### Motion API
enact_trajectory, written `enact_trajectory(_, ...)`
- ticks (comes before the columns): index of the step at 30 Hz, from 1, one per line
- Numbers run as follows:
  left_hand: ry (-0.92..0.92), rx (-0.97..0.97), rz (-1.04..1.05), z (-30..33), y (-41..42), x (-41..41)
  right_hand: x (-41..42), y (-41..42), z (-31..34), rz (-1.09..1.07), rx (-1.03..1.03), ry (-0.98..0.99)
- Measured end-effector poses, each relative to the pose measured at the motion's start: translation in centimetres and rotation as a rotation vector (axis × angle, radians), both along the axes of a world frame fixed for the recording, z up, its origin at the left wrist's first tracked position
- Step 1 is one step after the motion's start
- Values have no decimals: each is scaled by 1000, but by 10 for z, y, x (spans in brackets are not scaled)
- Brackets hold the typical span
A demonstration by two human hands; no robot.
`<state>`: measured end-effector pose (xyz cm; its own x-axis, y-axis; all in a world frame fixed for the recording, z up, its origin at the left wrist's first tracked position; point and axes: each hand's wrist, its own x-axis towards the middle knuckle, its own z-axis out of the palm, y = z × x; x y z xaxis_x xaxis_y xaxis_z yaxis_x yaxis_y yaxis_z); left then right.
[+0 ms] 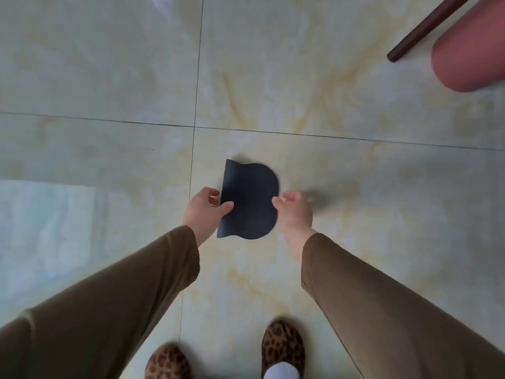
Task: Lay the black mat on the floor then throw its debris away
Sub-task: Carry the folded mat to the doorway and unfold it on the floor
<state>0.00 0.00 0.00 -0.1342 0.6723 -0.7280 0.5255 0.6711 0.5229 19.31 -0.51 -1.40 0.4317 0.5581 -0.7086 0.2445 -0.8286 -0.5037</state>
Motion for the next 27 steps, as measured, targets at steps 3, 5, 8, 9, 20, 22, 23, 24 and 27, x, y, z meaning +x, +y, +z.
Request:
enact_trajectory(3,4,19,20,-6,1,2,0,-1,-3,-16,-2,-24)
enact_trajectory(5,0,15,27,-9,0,3,-2,-3,-6,-22,-5,-23)
enact_trajectory(8,5,12,23,-12,-1,4,-2,-4,-8,-16,-9,-42)
enact_trajectory(9,2,7,19,-13,-1,5,-3,-4,-9,-11,-13,-48)
enact_trajectory(20,-30,-6,24,-18,2,2,-5,-3,-16,-56,-20,-11)
enact_trajectory(22,-43,-5,35,-18,1,1,-7,-3,-17,-53,-24,11)
enact_trajectory(23,-49,-3,41,-19,1,0,-8,-4,-18,-51,-29,27)
enact_trajectory(24,-52,-5,45,-18,1,0,-9,-4,-18,-45,-34,37)
enact_trajectory(27,-63,-4,56,-18,1,-1,-12,-6,-20,-15,-40,35)
